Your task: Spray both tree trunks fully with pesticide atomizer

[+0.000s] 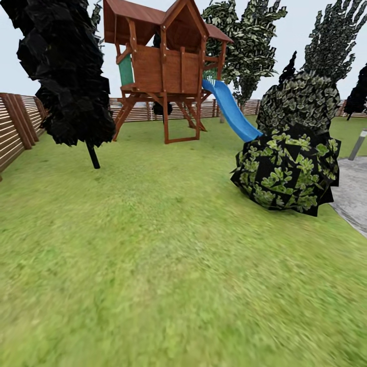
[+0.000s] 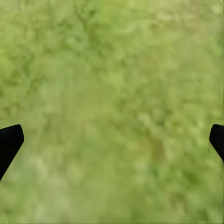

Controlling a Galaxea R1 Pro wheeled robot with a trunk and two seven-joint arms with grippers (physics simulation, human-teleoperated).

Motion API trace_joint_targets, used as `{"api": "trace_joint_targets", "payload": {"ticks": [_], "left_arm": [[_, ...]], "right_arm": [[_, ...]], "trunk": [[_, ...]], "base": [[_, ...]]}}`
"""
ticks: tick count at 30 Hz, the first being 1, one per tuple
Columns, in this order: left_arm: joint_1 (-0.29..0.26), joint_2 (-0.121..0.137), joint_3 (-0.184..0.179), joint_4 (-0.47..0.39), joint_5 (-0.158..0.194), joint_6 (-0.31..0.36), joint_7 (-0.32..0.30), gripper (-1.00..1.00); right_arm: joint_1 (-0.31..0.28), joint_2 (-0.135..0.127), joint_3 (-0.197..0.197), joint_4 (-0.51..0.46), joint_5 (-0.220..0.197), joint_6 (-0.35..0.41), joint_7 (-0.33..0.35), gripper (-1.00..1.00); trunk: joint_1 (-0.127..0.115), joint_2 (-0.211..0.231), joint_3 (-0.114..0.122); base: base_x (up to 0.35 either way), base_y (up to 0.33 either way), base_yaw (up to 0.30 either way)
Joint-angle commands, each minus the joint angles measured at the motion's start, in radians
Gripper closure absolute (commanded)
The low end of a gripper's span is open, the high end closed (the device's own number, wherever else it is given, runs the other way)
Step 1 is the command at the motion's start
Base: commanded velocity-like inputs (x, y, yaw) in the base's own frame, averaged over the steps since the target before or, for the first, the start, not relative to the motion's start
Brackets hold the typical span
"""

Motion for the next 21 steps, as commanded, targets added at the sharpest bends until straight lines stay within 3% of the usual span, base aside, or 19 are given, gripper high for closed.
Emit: {"api": "trace_joint_targets", "payload": {"ticks": [1,21], "left_arm": [[-0.001,0.0,0.0,0.001,0.004,-0.003,0.001,-1.0],[-0.001,0.0,0.0,0.001,0.004,-0.003,0.001,-1.0]], "right_arm": [[-0.001,0.0,-0.003,0.001,0.006,-0.003,0.0,-1.0],[-0.001,0.0,-0.003,0.001,0.006,-0.003,0.0,-1.0]], "trunk": [[0.0,0.0,-0.001],[0.0,0.0,-0.001]], "base": [[0.339,0.0,0.0],[0.339,0.0,0.0]]}}
